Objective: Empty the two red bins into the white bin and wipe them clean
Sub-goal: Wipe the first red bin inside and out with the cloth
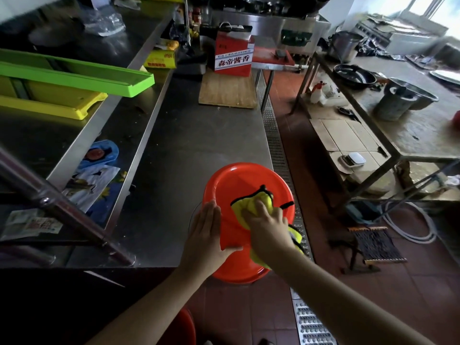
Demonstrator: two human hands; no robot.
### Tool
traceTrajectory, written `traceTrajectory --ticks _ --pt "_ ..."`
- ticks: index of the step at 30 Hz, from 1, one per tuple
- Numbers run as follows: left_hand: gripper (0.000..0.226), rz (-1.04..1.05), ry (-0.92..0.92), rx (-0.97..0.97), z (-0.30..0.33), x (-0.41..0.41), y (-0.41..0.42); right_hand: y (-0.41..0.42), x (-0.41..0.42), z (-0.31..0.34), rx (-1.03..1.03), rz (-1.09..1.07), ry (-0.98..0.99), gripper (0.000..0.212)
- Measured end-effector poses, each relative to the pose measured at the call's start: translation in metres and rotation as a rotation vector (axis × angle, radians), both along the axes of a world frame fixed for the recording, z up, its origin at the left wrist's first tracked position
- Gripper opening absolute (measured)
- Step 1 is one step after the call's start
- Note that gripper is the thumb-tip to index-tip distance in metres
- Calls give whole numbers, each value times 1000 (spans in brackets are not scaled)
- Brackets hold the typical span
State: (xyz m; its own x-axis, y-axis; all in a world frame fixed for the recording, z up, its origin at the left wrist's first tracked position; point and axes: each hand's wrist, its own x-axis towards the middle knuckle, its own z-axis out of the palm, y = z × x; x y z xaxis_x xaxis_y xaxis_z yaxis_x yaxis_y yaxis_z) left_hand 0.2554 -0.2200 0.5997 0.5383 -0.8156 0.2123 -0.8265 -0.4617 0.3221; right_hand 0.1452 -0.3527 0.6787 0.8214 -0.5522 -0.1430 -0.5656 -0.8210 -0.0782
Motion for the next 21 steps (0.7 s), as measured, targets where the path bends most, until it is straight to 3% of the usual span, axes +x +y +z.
traceTrajectory --ticks 5,12,16,21 --pt "119 -6 -22 -18 -7 -1 3 3 -9 -2 -51 124 -16 57" --pt "122 33 5 33 2 -3 2 -48 -31 16 -185 -103 68 59" --pt "119 -11 10 -79 -1 -1 2 3 -26 3 -40 68 11 70" --pt "115 -7 74 -175 -7 -3 1 15 -4 -4 -26 176 -45 63"
